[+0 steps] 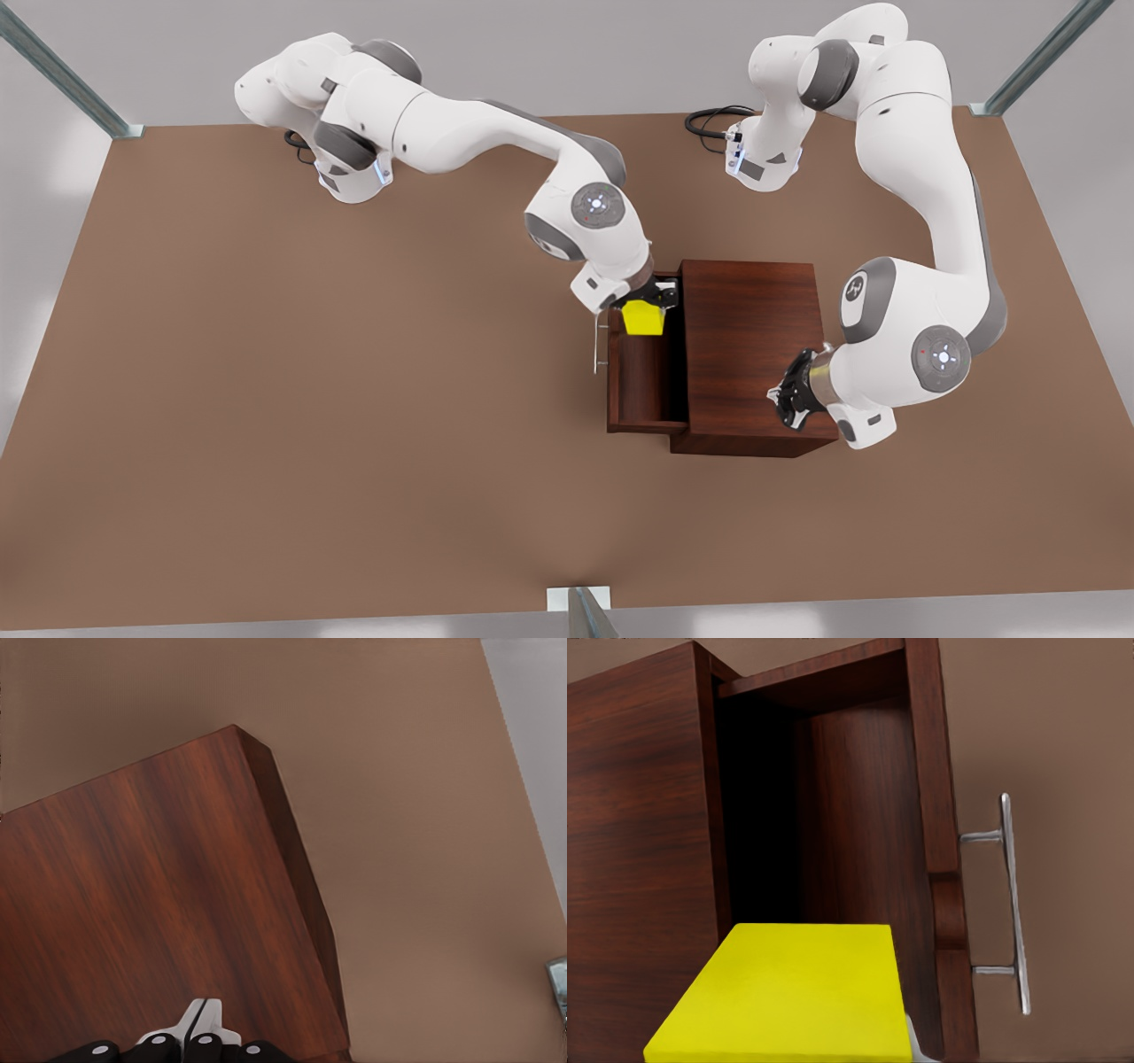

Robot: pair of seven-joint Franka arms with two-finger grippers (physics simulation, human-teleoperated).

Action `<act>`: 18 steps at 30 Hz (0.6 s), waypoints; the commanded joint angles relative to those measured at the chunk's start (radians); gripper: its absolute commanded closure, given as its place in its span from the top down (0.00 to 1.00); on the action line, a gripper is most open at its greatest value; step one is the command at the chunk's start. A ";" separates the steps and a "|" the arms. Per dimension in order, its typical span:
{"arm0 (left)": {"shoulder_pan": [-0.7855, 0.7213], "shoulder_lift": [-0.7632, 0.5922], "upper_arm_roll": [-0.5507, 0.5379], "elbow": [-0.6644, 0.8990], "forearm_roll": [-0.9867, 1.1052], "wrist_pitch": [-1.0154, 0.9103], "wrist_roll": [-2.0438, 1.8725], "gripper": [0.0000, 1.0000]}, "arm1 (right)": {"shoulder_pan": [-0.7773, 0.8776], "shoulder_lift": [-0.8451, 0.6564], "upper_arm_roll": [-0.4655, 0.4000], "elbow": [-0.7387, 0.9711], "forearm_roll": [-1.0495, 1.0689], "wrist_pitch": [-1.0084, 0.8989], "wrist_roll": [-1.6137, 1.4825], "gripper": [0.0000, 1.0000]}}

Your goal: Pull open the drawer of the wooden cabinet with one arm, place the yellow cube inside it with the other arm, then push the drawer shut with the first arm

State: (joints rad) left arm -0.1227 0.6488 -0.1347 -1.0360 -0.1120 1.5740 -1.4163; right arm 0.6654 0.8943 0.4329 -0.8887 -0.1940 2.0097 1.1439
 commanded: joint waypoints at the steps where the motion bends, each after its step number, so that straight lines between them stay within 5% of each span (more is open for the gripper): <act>1: 0.000 -0.002 0.000 0.001 0.000 0.006 -0.293 0.21 | 0.010 0.005 -0.011 -0.003 -0.001 0.035 0.433 0.70; 5: -0.002 0.002 0.000 0.001 0.002 0.006 -0.294 0.21 | 0.019 0.012 -0.017 -0.022 -0.004 -0.022 0.433 0.75; 6: -0.002 0.002 0.000 0.001 0.002 0.008 -0.294 0.21 | 0.022 0.012 -0.020 -0.026 -0.005 -0.025 0.433 0.95; 7: -0.002 0.003 0.000 -0.001 0.003 0.008 -0.294 0.21 | 0.022 0.011 -0.020 -0.024 -0.005 -0.026 0.433 1.00; 12: 0.000 0.005 0.000 0.001 0.003 0.006 -0.293 0.21 | -0.018 -0.009 -0.022 -0.019 -0.062 -0.054 0.332 1.00; 18: -0.225 0.014 -0.005 0.001 0.000 0.121 -0.627 0.21 | -0.527 -0.276 0.026 -0.033 -0.061 -0.440 -0.536 1.00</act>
State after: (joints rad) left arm -0.3217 0.6615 -0.1386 -1.0359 -0.1103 1.6219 -1.6542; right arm 0.1874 0.6356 0.4518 -0.9361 -0.2654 1.7884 1.2198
